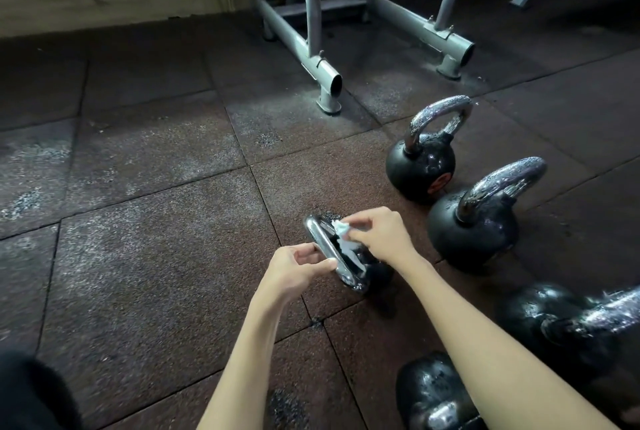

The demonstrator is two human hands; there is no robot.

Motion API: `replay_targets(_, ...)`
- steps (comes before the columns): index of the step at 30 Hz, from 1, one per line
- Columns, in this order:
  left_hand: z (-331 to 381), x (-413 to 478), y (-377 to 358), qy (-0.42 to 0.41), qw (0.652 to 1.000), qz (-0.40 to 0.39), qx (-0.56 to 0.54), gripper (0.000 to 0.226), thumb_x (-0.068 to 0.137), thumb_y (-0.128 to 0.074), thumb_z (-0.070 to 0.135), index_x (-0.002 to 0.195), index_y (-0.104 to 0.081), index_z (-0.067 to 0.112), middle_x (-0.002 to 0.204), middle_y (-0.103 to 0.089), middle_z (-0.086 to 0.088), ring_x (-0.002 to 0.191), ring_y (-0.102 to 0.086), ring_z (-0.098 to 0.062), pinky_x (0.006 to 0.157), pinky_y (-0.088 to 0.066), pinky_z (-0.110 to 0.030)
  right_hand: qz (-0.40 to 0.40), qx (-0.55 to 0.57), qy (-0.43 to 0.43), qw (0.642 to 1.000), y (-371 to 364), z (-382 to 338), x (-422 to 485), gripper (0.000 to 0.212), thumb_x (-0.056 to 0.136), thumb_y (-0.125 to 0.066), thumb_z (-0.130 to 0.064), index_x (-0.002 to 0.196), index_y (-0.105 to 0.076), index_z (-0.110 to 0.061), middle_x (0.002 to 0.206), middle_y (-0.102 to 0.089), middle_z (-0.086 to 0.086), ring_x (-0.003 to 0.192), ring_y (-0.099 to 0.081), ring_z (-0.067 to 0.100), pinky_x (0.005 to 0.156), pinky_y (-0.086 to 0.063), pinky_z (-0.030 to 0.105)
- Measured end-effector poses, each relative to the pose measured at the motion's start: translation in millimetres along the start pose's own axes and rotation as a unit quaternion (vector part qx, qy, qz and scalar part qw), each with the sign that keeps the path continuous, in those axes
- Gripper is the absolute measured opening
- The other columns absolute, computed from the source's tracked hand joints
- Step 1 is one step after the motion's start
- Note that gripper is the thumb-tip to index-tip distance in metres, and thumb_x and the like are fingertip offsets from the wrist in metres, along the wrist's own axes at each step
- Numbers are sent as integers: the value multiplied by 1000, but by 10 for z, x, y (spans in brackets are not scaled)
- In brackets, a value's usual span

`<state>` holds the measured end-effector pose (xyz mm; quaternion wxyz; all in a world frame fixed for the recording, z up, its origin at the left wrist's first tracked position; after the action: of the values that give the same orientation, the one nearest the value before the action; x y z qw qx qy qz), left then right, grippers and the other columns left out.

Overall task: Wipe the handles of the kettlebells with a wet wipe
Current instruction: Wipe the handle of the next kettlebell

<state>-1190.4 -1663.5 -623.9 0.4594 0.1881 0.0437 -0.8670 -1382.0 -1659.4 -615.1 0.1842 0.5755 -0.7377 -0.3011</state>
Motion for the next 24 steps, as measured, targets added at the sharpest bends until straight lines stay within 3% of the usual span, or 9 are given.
replay_targets(4, -42, 2, 26, 8, 1000, 4, 4, 24, 86, -81, 8, 100, -73, 26, 72, -73, 27, 72, -66, 18, 69, -44, -1, 16, -26, -19, 999, -266, -19, 174, 18, 76, -87, -25, 92, -82, -28, 87, -78, -13, 85, -71, 2, 89, -58, 31)
replay_targets(9, -87, -8, 62, 9, 1000, 16, 1, 30, 87, -78, 3, 86, -68, 31, 66, -71, 25, 66, -65, 19, 64, -44, -1, 49, -96, -22, 994, -379, -51, 144, 24, 82, -82, -27, 106, -81, -28, 106, -76, -5, 98, -68, 16, 87, -50, 27)
replay_targets(13, -58, -20, 55, 7, 1000, 28, -5, 26, 87, -77, 0, 103, -72, 21, 76, -69, 21, 60, -61, 21, 57, -41, 2, 65, -109, -26, 992, -404, -102, 163, 25, 85, -80, -26, 109, -80, -24, 107, -78, 1, 101, -71, 22, 92, -53, 32)
replay_targets(17, -72, 0, 41, 9, 1000, 26, 3, 24, 86, -81, 6, 92, -71, 27, 57, -64, 29, 59, -58, 24, 57, -40, 4, 77, -62, -2, 995, -377, -253, 220, 22, 85, -77, -27, 106, -82, -24, 105, -80, -3, 100, -72, 16, 93, -51, 25)
replay_targets(24, -84, 0, 6, 15, 999, 38, 28, 17, 85, -83, 16, 99, -79, 25, 75, -75, 23, 75, -68, 13, 67, -46, -3, 59, -53, 0, 997, -354, -174, 170, 18, 84, -80, -21, 101, -83, -20, 98, -80, -4, 90, -71, 10, 92, -52, 23)
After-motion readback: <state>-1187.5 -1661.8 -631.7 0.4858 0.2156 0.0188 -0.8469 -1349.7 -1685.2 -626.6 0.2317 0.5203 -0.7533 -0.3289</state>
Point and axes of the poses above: each hand's wrist, its own x-axis towards the middle knuckle, its own y-axis out of the back of the hand, z = x × y, the point moved 7 cm from there along x, towards the middle knuckle
